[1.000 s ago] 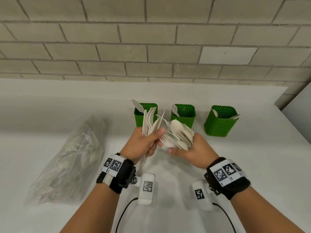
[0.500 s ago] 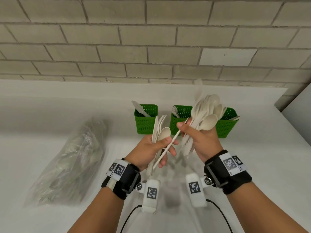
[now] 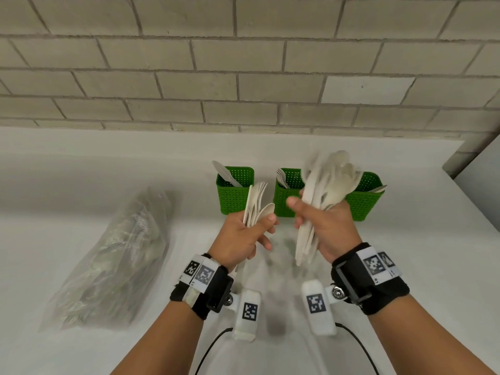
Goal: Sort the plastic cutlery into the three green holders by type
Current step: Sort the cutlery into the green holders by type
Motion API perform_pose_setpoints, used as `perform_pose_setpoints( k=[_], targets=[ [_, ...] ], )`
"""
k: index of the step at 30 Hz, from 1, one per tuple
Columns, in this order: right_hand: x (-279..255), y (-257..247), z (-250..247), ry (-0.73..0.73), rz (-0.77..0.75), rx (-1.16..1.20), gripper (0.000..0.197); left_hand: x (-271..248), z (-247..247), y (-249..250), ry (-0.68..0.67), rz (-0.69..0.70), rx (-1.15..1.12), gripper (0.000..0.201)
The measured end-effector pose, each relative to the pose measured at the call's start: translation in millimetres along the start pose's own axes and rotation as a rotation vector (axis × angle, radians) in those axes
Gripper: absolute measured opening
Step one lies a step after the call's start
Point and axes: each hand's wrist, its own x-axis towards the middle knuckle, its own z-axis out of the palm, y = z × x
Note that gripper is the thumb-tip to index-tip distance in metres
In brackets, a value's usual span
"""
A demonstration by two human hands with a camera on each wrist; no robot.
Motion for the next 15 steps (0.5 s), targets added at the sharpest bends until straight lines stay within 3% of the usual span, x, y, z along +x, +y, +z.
perform_pose_setpoints(
  k=[2,5,10,11,15],
  targets=[
    [-3.9,3.7,2.5,-0.069,-0.022,-0.17,0.022,-0.1,2.9,2.1,-0.066,0.017,0.034,0.019],
    [-5.5,7.8,3.0,-0.085,-0.013,-0.236,0.026,-1.0,3.9,4.5,-0.178,0.048,0.058,0.02],
    [4.8,3.6,-9.0,0.184,-0.041,-0.072,0.016,-4.0,-5.4,3.2,-0.121,0.033,-0.025,0.019],
    [5.2,1.9,-9.5,0.182,-0.022,-0.015,0.016,-4.2,-5.0,2.7,-0.112,0.037,-0.031,0.019],
    [-7.4,1.3,2.5,-0.109,0.112,0.123,0.024,-2.8,3.5,4.7,-0.157,0.071,-0.011,0.03]
  ],
)
